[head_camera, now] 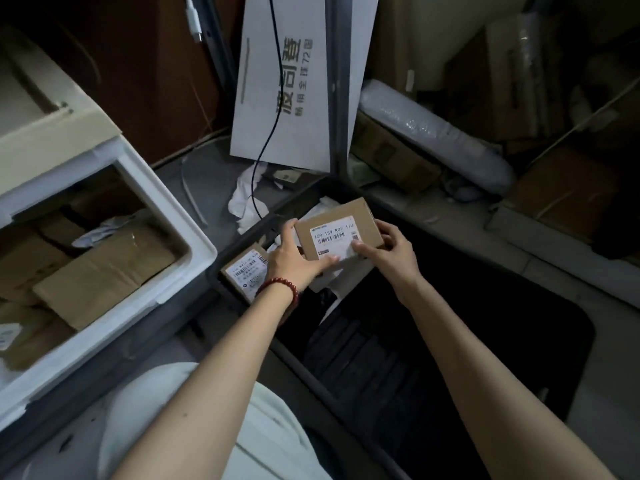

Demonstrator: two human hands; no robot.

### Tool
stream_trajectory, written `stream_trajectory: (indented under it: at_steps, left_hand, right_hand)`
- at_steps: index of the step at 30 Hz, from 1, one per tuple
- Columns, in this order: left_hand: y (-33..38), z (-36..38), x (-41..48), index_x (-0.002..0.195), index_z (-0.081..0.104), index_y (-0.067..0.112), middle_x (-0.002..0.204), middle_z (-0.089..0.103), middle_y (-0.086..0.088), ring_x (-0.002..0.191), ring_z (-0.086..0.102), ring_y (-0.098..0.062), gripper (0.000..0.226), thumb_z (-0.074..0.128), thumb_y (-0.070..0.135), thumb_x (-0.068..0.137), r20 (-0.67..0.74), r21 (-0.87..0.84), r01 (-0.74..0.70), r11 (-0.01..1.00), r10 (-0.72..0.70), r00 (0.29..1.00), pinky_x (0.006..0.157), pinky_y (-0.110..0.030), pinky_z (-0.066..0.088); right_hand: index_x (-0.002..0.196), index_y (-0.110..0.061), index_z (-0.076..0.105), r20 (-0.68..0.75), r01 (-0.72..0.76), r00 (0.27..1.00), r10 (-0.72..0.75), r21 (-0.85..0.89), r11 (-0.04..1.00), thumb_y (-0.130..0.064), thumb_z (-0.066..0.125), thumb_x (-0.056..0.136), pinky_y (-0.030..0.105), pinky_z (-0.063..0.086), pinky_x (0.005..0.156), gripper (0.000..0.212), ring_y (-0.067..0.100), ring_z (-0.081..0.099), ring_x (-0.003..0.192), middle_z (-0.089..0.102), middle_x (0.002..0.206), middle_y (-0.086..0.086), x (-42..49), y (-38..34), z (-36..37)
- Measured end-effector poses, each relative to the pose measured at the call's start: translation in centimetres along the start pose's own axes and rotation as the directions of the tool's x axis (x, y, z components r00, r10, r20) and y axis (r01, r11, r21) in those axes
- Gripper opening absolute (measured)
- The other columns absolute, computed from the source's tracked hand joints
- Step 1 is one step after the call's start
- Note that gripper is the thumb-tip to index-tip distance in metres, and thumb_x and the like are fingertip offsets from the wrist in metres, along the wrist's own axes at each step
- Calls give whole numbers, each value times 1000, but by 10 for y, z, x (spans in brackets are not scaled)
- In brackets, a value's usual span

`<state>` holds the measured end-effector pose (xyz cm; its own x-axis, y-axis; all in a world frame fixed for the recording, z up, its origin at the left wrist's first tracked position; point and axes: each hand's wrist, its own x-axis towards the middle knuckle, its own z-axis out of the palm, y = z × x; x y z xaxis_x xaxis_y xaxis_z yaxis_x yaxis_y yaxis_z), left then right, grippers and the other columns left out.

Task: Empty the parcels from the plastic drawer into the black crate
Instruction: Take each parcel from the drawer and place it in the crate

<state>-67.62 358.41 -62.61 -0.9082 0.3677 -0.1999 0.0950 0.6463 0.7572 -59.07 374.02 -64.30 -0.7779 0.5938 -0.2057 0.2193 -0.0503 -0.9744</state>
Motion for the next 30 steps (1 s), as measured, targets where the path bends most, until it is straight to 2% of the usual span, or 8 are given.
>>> stream_trajectory:
  at_steps: [5, 10, 16, 19, 22, 25, 28, 30]
  left_hand:
    - [-16, -8, 27, 148, 20, 24, 130, 58, -8, 119, 54, -27, 109, 86, 44, 63, -90, 32, 56, 998, -53, 995, 92, -31, 42]
    - [-39, -17, 40, 143, 26, 17, 129, 56, -16, 120, 52, -31, 107, 88, 40, 59, -102, 138, 104, 985, -90, 991, 95, -35, 42]
    - [-53, -20, 45, 135, 39, 15, 136, 42, -9, 126, 35, -28, 101, 72, 71, 58, -259, 449, 110, 887, 12, 966, 97, -43, 34]
    - [-62, -28, 43, 138, 39, 16, 140, 39, -7, 129, 32, -28, 103, 62, 80, 60, -281, 480, 144, 866, -4, 960, 102, -44, 28]
    - [-64, -33, 37, 144, 33, 13, 146, 34, -6, 131, 32, -28, 99, 55, 77, 71, -298, 513, 151, 845, 11, 954, 105, -43, 29]
    - [-61, -32, 32, 149, 25, 19, 152, 28, -6, 134, 30, -29, 82, 56, 60, 85, -235, 497, 92, 863, 32, 972, 104, -45, 33]
    - [-58, -36, 21, 148, 26, 24, 152, 30, -3, 133, 32, -28, 70, 58, 45, 90, -190, 512, 31, 858, 78, 979, 102, -43, 36]
    - [-55, -42, 14, 147, 27, 24, 149, 36, -3, 132, 35, -27, 68, 58, 42, 90, -193, 516, 22, 856, 91, 977, 101, -43, 37]
  right_hand:
    - [131, -20, 48, 11, 12, 1000, -11, -114, 993, -27, 81, 77, 14, 47, 78, 64, -3, 57, 91, 58, 116, -7, 36, -1, 30]
    - [132, -14, 49, 65, 30, 998, -15, -225, 974, -18, 77, 81, 24, 46, 91, 59, 13, 55, 110, 56, 130, 4, 55, 5, 58]
    - [137, -14, 53, 60, 75, 997, -57, -348, 935, -23, 76, 82, 36, 43, 104, 60, 19, 55, 117, 60, 129, 7, 64, 1, 80]
    - [135, -17, 53, 59, 108, 994, -92, -405, 908, -24, 73, 85, 31, 41, 103, 55, 18, 54, 119, 60, 129, 4, 62, -1, 88]
    - [140, -16, 47, 129, 179, 983, -131, -506, 844, -25, 66, 90, 28, 35, 103, 55, 19, 49, 125, 55, 136, 3, 59, -4, 94]
    - [143, -17, 38, 289, 261, 952, -97, -608, 749, -26, 62, 93, 29, 34, 102, 56, 23, 45, 128, 47, 143, 7, 60, -5, 94]
    - [151, -25, 23, 389, 305, 921, 11, -739, 601, -37, 58, 94, 46, 16, 118, 68, 31, 10, 148, 11, 162, 7, 53, -4, 93]
    - [152, -27, 21, 380, 316, 925, 8, -782, 537, -44, 55, 94, 48, 11, 119, 70, 31, 3, 149, 5, 162, 5, 44, -10, 92]
